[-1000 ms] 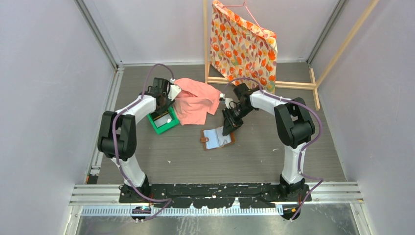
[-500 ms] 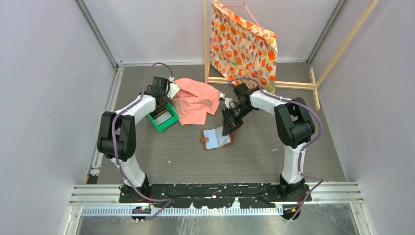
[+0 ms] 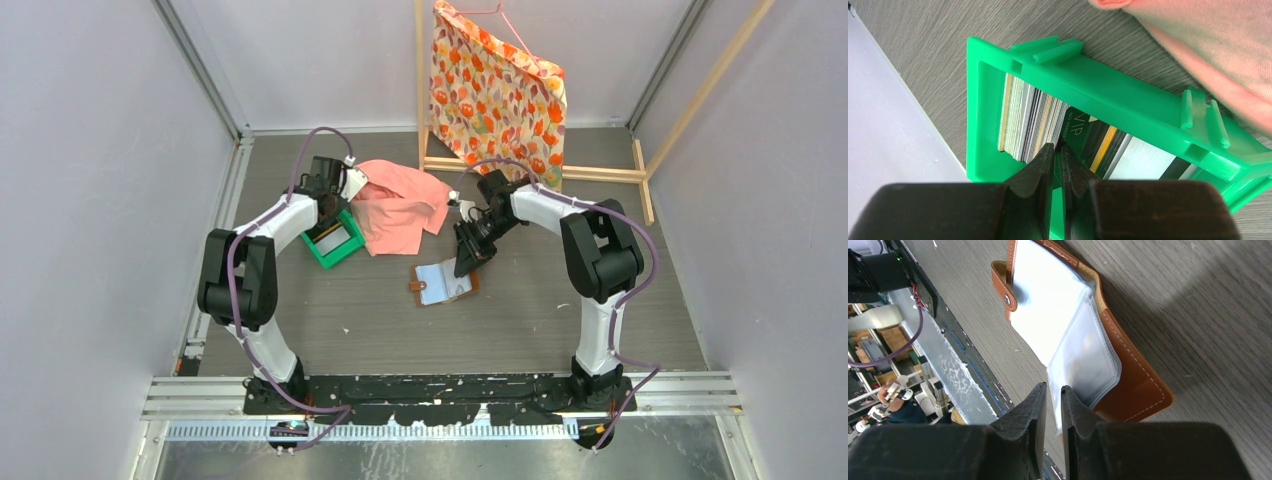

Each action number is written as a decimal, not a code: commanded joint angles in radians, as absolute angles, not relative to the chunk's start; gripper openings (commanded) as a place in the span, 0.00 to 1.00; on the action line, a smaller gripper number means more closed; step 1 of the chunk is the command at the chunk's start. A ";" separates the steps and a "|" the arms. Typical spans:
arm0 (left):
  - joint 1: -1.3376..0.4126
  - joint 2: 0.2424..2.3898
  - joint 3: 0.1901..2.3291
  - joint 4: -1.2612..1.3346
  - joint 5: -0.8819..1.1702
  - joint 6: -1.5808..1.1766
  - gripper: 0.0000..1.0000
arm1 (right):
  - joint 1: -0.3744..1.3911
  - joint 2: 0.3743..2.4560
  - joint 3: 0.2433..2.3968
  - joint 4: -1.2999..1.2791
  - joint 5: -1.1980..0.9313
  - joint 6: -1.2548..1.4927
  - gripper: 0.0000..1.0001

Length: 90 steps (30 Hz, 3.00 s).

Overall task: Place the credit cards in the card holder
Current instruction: Pick up the credit card from the storage box.

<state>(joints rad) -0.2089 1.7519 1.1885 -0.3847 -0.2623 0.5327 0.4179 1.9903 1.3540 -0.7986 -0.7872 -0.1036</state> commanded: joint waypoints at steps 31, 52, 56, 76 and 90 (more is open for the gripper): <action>-0.200 1.566 1.160 -0.417 -0.186 0.509 0.00 | 0.424 1.966 1.395 -0.818 -0.815 -0.124 0.22; -0.193 1.738 1.214 -0.394 -0.196 0.525 0.48 | 0.427 1.951 1.398 -0.833 -0.867 -0.145 0.23; -0.193 1.779 1.229 -0.379 -0.227 0.529 0.49 | 0.427 1.955 1.400 -0.835 -0.873 -0.147 0.23; -0.193 1.790 1.190 -0.317 -0.234 0.536 0.61 | 0.429 1.955 1.402 -0.841 -0.885 -0.155 0.23; -0.193 1.829 1.183 -0.261 -0.377 0.552 0.42 | 0.429 1.952 1.403 -0.848 -0.891 -0.163 0.23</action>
<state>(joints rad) -0.2008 1.8282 1.1885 -0.3027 -0.3309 0.5385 0.4236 1.9903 1.3651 -0.8360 -0.8665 -0.1448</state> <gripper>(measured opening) 0.455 0.226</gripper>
